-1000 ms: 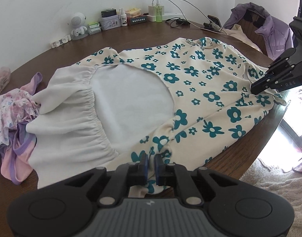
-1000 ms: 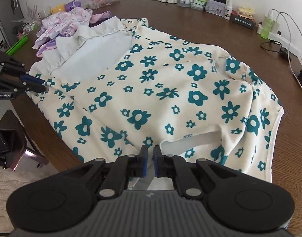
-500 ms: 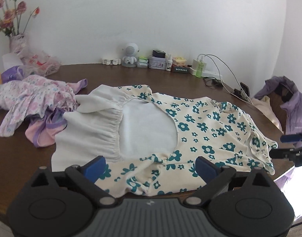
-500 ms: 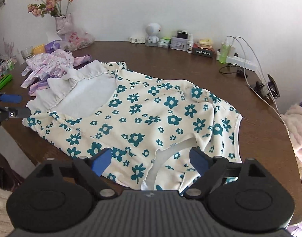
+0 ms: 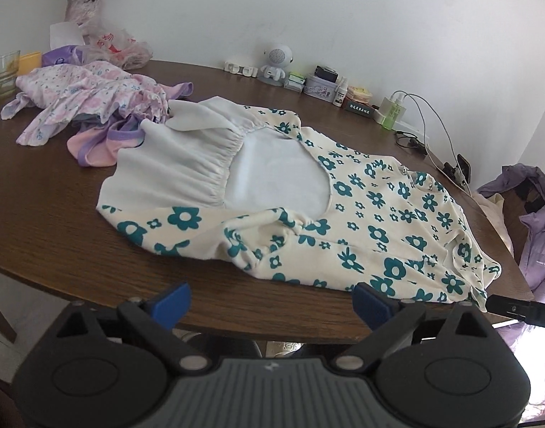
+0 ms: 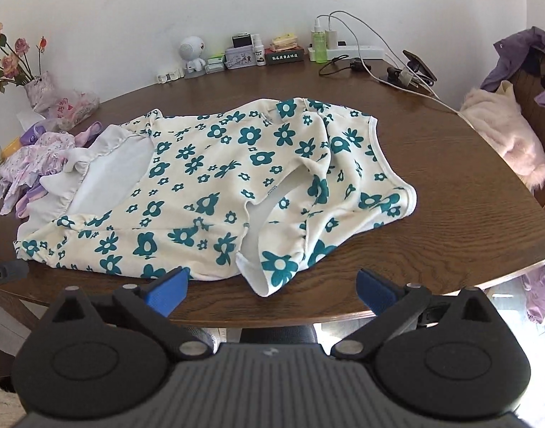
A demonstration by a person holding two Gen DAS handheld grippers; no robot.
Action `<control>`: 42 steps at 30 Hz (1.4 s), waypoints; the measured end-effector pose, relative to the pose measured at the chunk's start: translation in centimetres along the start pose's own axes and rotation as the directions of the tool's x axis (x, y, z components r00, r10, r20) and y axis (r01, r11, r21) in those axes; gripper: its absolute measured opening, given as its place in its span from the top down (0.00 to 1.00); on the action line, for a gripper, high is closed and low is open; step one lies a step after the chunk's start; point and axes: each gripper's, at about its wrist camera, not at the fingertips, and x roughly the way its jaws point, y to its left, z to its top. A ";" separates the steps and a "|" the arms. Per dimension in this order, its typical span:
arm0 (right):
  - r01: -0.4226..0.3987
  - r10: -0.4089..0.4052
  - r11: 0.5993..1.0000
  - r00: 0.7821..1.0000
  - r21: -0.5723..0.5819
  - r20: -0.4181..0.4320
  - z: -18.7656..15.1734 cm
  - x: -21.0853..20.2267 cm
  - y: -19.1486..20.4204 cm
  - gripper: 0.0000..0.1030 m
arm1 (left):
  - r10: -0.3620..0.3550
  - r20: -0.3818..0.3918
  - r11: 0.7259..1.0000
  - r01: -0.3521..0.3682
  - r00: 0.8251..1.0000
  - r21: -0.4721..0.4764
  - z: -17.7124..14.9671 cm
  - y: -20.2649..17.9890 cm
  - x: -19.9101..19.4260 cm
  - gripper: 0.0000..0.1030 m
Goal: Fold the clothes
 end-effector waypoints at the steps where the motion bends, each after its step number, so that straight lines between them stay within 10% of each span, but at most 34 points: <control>1: -0.003 0.003 1.000 1.000 0.002 0.001 -0.1 -0.1 0.0 0.00 | -0.001 0.004 1.000 0.001 1.000 0.006 -0.1 -0.1 -0.2 0.05; 42: -0.045 0.045 0.999 0.998 0.001 -0.037 -0.2 1.0 -0.8 0.00 | 0.073 0.043 0.997 -0.073 0.996 0.005 -1.1 -1.8 -1.1 0.05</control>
